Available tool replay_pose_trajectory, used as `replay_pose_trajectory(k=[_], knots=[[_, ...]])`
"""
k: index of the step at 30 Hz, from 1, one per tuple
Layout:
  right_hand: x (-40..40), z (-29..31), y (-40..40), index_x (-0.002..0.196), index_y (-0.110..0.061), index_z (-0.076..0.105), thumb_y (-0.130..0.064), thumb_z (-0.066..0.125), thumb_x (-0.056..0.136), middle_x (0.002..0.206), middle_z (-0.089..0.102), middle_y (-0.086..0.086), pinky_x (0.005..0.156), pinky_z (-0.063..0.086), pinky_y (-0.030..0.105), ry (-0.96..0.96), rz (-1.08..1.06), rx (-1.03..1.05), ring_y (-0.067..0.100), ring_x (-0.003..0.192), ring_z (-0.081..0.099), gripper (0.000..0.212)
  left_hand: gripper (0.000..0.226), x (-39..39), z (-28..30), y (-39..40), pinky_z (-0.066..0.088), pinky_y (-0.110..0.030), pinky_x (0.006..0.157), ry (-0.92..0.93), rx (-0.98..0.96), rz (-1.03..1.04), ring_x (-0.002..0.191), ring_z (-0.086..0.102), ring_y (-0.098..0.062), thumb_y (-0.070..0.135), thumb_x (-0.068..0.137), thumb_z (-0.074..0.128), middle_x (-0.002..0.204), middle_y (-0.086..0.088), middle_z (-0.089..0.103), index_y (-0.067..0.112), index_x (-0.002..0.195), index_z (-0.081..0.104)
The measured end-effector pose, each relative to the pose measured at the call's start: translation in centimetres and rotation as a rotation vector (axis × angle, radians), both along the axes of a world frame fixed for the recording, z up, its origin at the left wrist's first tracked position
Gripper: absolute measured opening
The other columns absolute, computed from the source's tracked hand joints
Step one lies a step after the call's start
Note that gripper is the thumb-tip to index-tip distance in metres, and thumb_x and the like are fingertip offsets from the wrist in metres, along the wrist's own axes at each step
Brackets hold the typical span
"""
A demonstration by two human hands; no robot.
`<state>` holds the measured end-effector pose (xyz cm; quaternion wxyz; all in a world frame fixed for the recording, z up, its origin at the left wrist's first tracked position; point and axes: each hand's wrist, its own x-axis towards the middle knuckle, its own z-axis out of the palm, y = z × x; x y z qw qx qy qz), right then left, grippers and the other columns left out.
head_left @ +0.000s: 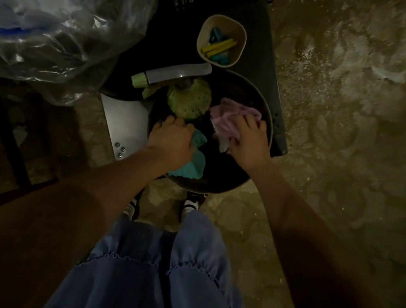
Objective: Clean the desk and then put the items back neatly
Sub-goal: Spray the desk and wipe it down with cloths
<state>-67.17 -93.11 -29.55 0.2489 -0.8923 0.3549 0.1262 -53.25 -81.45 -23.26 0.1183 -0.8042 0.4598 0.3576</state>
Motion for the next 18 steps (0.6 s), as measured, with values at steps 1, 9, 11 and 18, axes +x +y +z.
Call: replay_pose_trajectory(k=[1,9,11,18], knots=[[0.0,-0.1,0.0,0.13,-0.009,0.047,-0.008,0.058,0.082,0.132,0.047,0.013,0.099,0.03,0.04,-0.011,-0.006,0.024,0.038,0.121,0.041,0.049,0.042,0.0,0.1,0.1,0.035,-0.039,0.097,-0.003,-0.002,0.0,0.124,0.037,-0.028,0.029,0.097,0.04,0.132,-0.012,0.047,0.01,0.134,0.045],[-0.9,5.7,0.4,0.118,0.002,0.058,0.006,0.058,0.075,0.12,0.053,0.025,0.096,0.033,0.041,-0.186,-0.136,0.077,0.041,0.116,0.046,0.043,0.046,0.5,3.4,0.6,0.035,-0.036,0.095,-0.036,0.019,0.037,0.126,0.035,-0.026,0.029,0.097,0.04,0.136,-0.011,0.043,0.012,0.14,0.038],[-1.5,8.1,0.8,0.116,0.001,0.059,0.005,0.058,0.075,0.12,0.053,0.024,0.096,0.035,0.041,-0.189,-0.151,0.092,0.04,0.115,0.046,0.041,0.045,0.4,5.4,0.5,0.035,-0.036,0.095,-0.029,-0.009,0.067,0.126,0.034,-0.025,0.029,0.097,0.04,0.136,-0.01,0.043,0.012,0.139,0.04],[-0.2,18.1,4.6,0.106,-0.001,0.064,-0.009,0.053,0.07,0.104,0.061,0.022,0.084,0.046,0.045,-0.258,-0.056,0.133,0.042,0.097,0.059,0.039,0.043,1.6,15.4,2.2,0.038,-0.036,0.095,-0.072,-0.2,0.185,0.123,0.038,-0.027,0.03,0.095,0.045,0.131,-0.011,0.047,0.012,0.134,0.044]])
